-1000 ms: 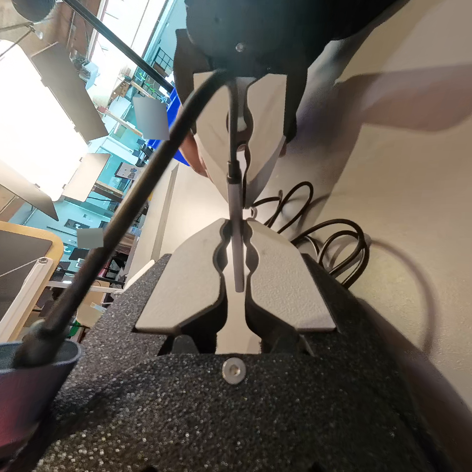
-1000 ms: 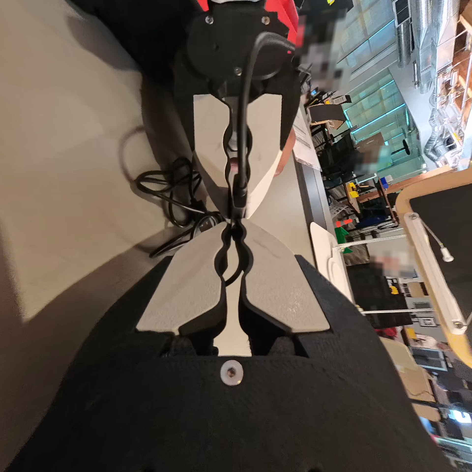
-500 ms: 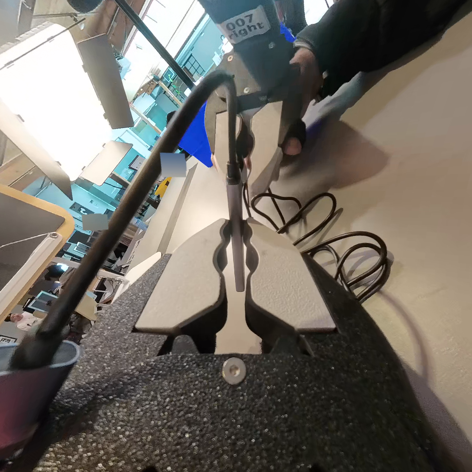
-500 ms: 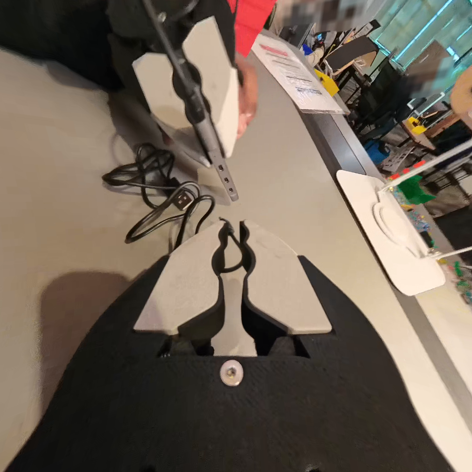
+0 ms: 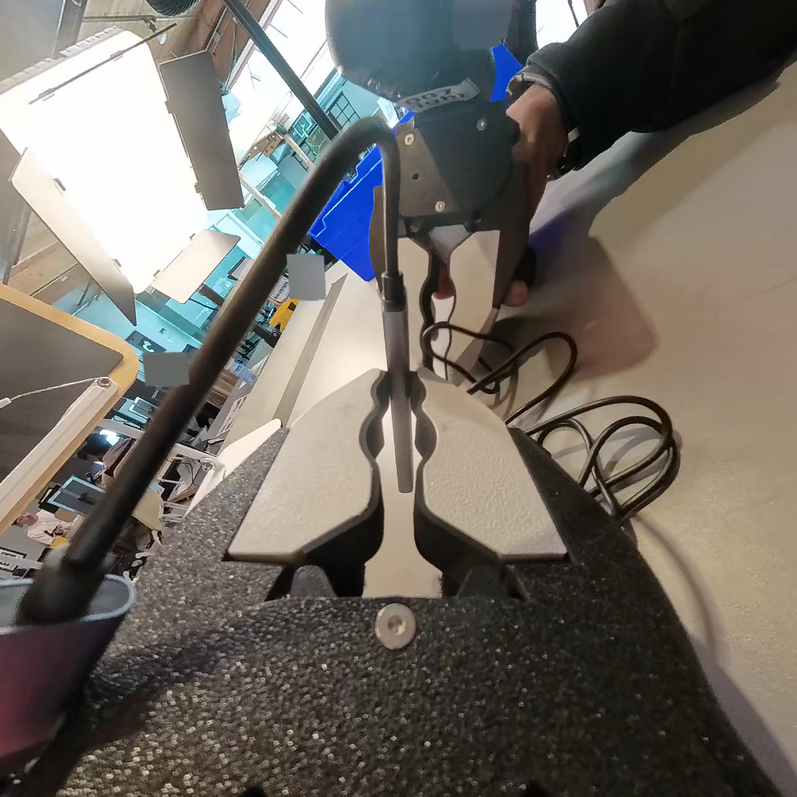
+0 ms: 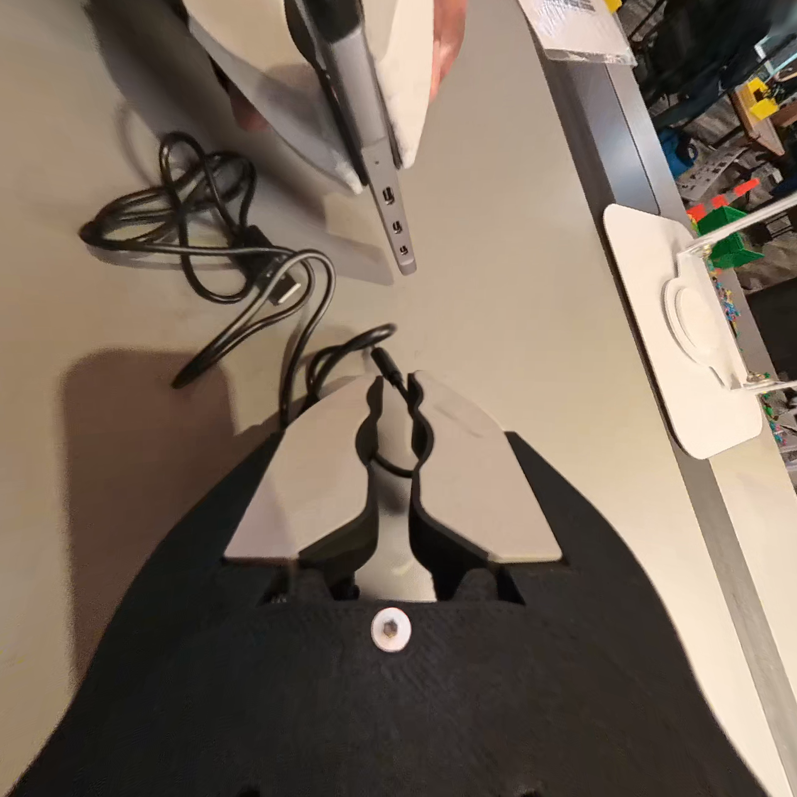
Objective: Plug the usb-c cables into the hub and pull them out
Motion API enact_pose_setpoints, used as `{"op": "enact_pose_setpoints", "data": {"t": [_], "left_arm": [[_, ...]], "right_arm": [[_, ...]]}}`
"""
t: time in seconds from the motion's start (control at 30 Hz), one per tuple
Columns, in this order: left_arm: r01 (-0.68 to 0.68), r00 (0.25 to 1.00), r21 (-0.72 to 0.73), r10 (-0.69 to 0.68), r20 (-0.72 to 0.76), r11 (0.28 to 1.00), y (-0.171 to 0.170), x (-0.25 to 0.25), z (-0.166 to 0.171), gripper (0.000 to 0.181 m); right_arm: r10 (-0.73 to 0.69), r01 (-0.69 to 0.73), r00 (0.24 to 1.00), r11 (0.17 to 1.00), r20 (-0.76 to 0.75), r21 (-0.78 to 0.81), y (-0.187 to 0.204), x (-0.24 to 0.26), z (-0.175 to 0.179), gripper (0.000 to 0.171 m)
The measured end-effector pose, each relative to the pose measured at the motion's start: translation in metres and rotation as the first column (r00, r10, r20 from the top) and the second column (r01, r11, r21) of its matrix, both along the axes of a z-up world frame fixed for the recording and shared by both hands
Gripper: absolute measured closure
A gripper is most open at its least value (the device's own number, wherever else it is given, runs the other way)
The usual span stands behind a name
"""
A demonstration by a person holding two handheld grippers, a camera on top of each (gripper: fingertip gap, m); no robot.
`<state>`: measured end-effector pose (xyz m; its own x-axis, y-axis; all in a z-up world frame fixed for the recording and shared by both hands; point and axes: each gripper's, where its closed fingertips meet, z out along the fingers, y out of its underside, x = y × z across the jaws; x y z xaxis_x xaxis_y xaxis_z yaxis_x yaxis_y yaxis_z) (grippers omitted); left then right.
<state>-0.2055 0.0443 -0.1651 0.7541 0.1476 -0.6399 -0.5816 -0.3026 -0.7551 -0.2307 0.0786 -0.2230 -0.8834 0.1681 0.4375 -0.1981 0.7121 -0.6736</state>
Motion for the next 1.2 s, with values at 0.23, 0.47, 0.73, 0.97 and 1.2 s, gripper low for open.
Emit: {"op": "enact_pose_setpoints", "data": {"t": [0.23, 0.47, 0.73, 0.97, 1.2], "left_arm": [[-0.008, 1.000, 0.009, 0.008, 0.002, 1.000, 0.000, -0.002, 0.001, 0.172], [-0.011, 1.000, 0.033, 0.011, 0.003, 0.999, -0.002, -0.002, 0.005, 0.172], [-0.004, 1.000, 0.112, 0.000, 0.029, 0.994, -0.006, -0.001, 0.017, 0.172], [-0.007, 0.999, 0.167, -0.001, 0.050, 0.986, -0.008, -0.003, 0.025, 0.171], [0.028, 0.998, 0.173, -0.038, 0.058, 0.984, -0.005, 0.003, 0.026, 0.171]], "right_arm": [[-0.020, 0.021, 0.999, 1.000, -0.049, 0.006, 0.002, -0.003, 0.001, 0.164], [0.000, -0.007, 0.996, 0.997, -0.091, -0.077, 0.000, -0.003, 0.014, 0.166], [0.050, -0.071, 0.995, 0.956, -0.081, -0.284, -0.009, 0.009, 0.045, 0.166], [0.146, -0.170, 0.985, 0.919, -0.094, -0.355, -0.027, 0.034, 0.057, 0.166], [0.145, -0.183, 0.981, 0.907, -0.126, -0.381, -0.037, 0.041, 0.063, 0.166]]}}
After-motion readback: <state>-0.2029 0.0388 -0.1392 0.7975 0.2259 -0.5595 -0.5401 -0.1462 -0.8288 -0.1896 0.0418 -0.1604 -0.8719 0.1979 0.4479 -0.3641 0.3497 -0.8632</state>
